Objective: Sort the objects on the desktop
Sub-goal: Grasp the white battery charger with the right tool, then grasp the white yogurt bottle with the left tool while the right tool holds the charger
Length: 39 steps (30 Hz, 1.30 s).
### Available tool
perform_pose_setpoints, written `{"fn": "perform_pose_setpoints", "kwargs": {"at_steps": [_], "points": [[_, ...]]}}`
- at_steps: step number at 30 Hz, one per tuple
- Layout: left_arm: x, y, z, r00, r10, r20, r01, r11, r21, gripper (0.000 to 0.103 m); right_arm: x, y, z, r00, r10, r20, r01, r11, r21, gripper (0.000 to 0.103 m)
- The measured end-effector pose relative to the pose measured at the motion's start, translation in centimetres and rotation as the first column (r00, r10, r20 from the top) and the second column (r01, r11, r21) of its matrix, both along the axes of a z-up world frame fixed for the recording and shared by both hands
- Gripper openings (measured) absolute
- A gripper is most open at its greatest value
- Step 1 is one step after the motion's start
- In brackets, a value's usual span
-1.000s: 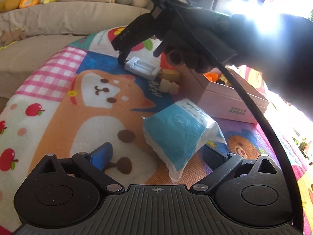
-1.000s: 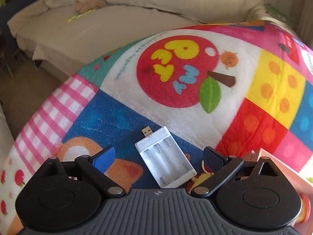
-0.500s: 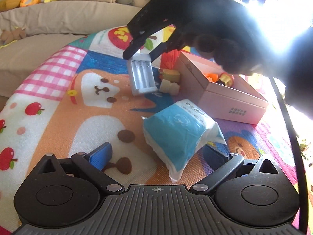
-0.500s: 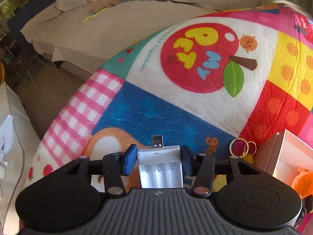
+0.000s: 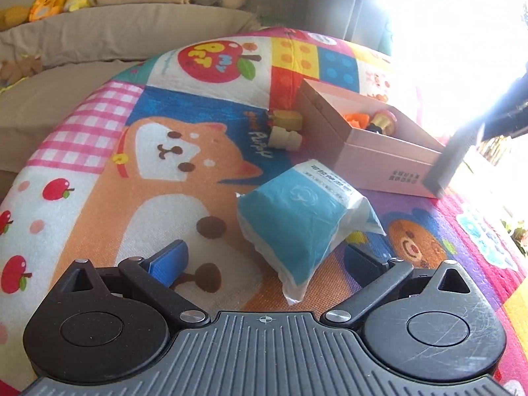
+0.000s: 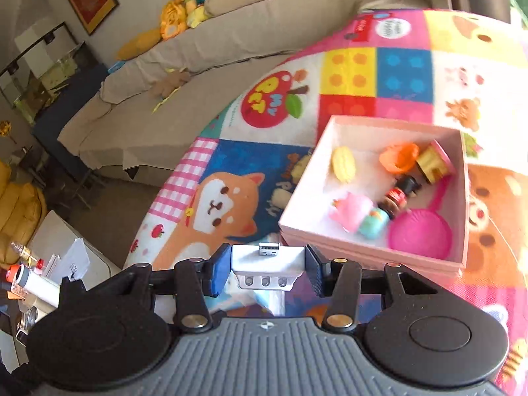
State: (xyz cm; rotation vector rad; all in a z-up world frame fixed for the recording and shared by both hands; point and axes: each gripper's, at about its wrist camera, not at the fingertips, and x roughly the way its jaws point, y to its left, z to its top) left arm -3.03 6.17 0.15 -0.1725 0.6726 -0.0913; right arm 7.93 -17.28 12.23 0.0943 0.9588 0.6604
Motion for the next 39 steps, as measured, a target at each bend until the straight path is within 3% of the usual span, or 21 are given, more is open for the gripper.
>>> {"fn": "perform_pose_setpoints", "kwargs": {"at_steps": [3,7,13,19,22,25,28,30,33,36,39], "points": [[0.2,-0.6,0.0,1.000,-0.002,-0.011,0.002,0.999,0.041,0.103,-0.2,-2.3,-2.3,0.996,-0.075,-0.057,0.073,0.996,-0.040,0.048],[0.2,-0.9,0.1,1.000,0.004,-0.031,-0.002,0.998,0.069,0.103,0.8,-3.8,-5.1,0.982,-0.156,-0.105,0.156,0.988,-0.016,0.048],[0.3,-1.7,0.8,0.999,-0.022,-0.028,0.025,0.993,0.115,0.103,-0.3,-3.7,-6.6,0.978,-0.204,0.050,0.205,0.978,-0.028,0.071],[2.1,-2.7,2.3,0.999,-0.053,0.006,0.052,0.985,0.163,0.103,-2.5,-3.3,-8.5,0.973,-0.180,0.147,0.197,0.975,-0.105,0.082],[3.2,-2.8,4.8,0.993,-0.080,0.091,0.063,0.982,0.176,0.103,-3.9,-3.7,-9.6,0.955,-0.213,0.206,0.242,0.961,-0.131,0.084],[6.2,-3.2,6.6,0.982,-0.087,0.168,0.044,0.969,0.244,0.103,-5.4,-4.2,-11.0,0.939,-0.239,0.249,0.277,0.952,-0.130,0.085],[10.7,-3.0,6.0,0.984,-0.143,0.109,0.110,0.959,0.263,0.099,-6.9,-4.0,-12.8,0.928,-0.255,0.272,0.295,0.948,-0.118,0.090],[13.8,-2.6,4.8,0.988,-0.153,0.006,0.147,0.963,0.224,0.063,-7.7,-3.8,-13.3,0.916,-0.267,0.299,0.309,0.945,-0.104,0.094],[16.7,-2.1,2.8,0.978,-0.192,-0.081,0.202,0.967,0.153,0.065,-8.4,-3.6,-13.3,0.903,-0.272,0.331,0.319,0.943,-0.095,0.095],[17.5,-2.1,1.9,0.967,-0.239,-0.087,0.247,0.964,0.097,0.067,-8.0,-4.0,-13.4,0.900,-0.309,0.306,0.348,0.934,-0.080,0.098],[17.8,-2.4,1.5,0.961,-0.261,-0.087,0.268,0.959,0.087,0.066,-7.4,-4.4,-13.7,0.901,-0.345,0.261,0.372,0.926,-0.059,0.101]]}}
